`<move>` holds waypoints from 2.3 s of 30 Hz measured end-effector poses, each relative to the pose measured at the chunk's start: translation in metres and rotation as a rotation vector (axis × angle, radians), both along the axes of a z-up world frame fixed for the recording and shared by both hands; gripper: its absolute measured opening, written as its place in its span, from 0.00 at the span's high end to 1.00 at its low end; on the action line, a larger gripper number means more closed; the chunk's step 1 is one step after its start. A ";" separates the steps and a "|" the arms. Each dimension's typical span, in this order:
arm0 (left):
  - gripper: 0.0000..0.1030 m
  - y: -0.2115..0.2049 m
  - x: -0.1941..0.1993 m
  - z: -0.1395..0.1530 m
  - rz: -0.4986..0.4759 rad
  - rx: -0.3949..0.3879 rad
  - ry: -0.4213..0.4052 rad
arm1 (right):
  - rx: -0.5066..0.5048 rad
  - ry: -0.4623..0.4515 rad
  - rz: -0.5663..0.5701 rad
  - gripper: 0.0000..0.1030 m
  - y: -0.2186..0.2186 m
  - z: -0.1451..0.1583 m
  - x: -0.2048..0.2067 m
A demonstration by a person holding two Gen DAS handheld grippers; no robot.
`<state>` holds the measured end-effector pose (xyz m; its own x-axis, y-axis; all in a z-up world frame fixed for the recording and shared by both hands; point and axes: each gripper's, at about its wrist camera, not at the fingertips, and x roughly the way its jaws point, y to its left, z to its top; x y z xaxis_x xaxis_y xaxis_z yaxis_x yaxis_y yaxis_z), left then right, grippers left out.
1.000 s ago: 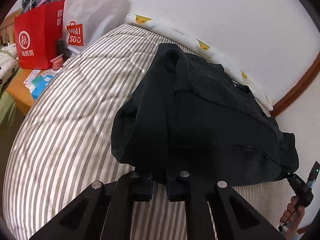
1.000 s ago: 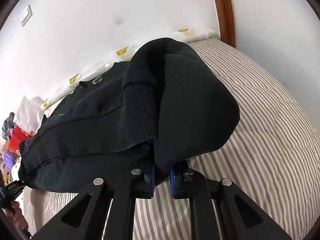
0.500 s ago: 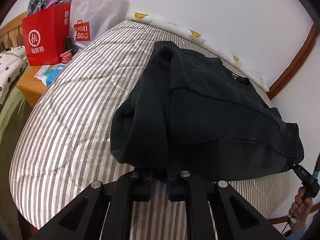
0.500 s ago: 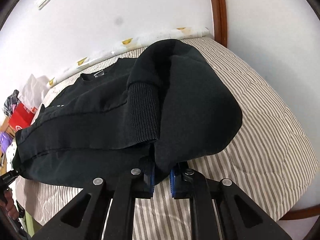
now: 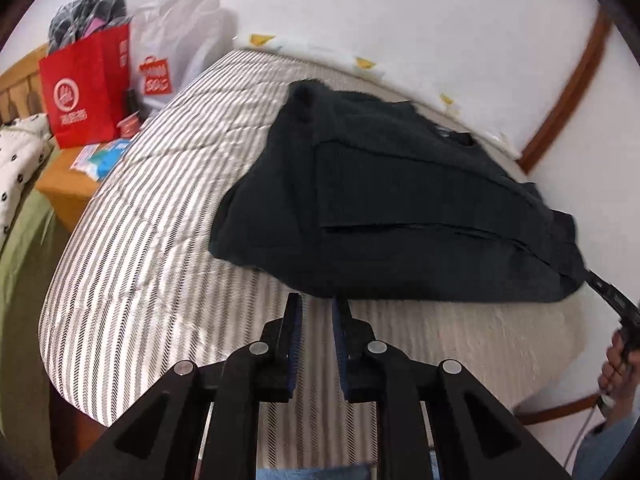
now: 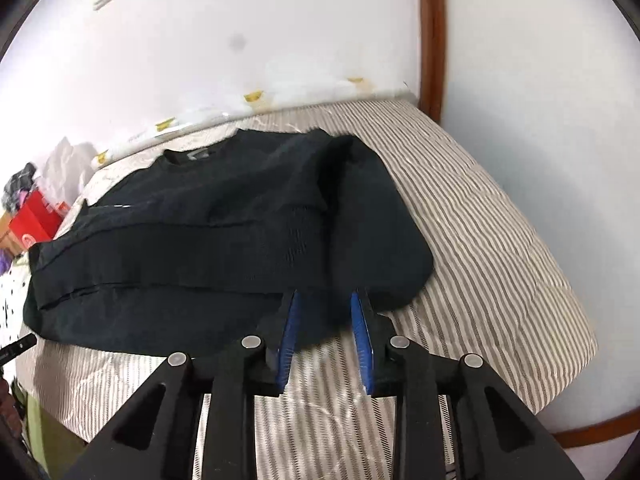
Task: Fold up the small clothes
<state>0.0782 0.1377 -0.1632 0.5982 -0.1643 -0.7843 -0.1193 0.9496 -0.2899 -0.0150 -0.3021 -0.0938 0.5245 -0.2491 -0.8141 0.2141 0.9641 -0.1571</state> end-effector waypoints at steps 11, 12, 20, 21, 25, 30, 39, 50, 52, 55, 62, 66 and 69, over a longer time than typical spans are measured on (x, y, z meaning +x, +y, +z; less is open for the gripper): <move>0.80 -0.017 0.023 0.009 -0.082 -0.073 -0.043 | 0.078 0.060 0.173 0.75 0.050 -0.028 0.012; 0.80 -0.018 0.028 0.007 -0.084 -0.079 -0.038 | 0.089 0.071 0.172 0.75 0.050 -0.033 0.014; 0.80 -0.020 0.046 0.002 -0.092 -0.070 -0.033 | 0.119 0.109 0.139 0.81 0.039 -0.057 0.025; 0.81 -0.020 0.049 0.002 -0.095 -0.068 -0.034 | 0.119 0.105 0.139 0.82 0.038 -0.058 0.027; 0.81 -0.024 0.057 -0.001 -0.114 -0.046 -0.023 | 0.106 0.128 0.124 0.87 0.033 -0.066 0.037; 0.81 -0.031 0.068 -0.021 -0.101 0.009 0.025 | 0.079 0.142 0.132 0.91 0.034 -0.072 0.038; 0.81 -0.036 0.093 -0.009 -0.095 0.077 -0.027 | 0.020 0.113 0.132 0.95 0.032 -0.066 0.058; 0.81 -0.025 0.147 0.007 -0.064 0.045 -0.069 | -0.015 0.046 0.124 0.95 0.022 -0.051 0.140; 0.81 -0.025 0.155 0.009 -0.061 0.054 -0.069 | -0.011 0.029 0.133 0.95 0.021 -0.042 0.145; 0.81 -0.027 0.161 0.009 -0.062 0.053 -0.071 | -0.019 0.013 0.122 0.83 0.016 -0.028 0.138; 0.81 -0.027 0.160 0.006 -0.063 0.036 -0.078 | 0.054 0.052 0.077 0.45 -0.017 -0.025 0.077; 0.81 -0.026 0.154 0.004 -0.065 0.013 -0.070 | 0.121 0.092 0.046 0.45 -0.028 -0.042 0.065; 0.81 -0.027 0.149 0.004 -0.079 0.027 -0.070 | 0.185 0.067 0.060 0.48 -0.029 -0.046 0.068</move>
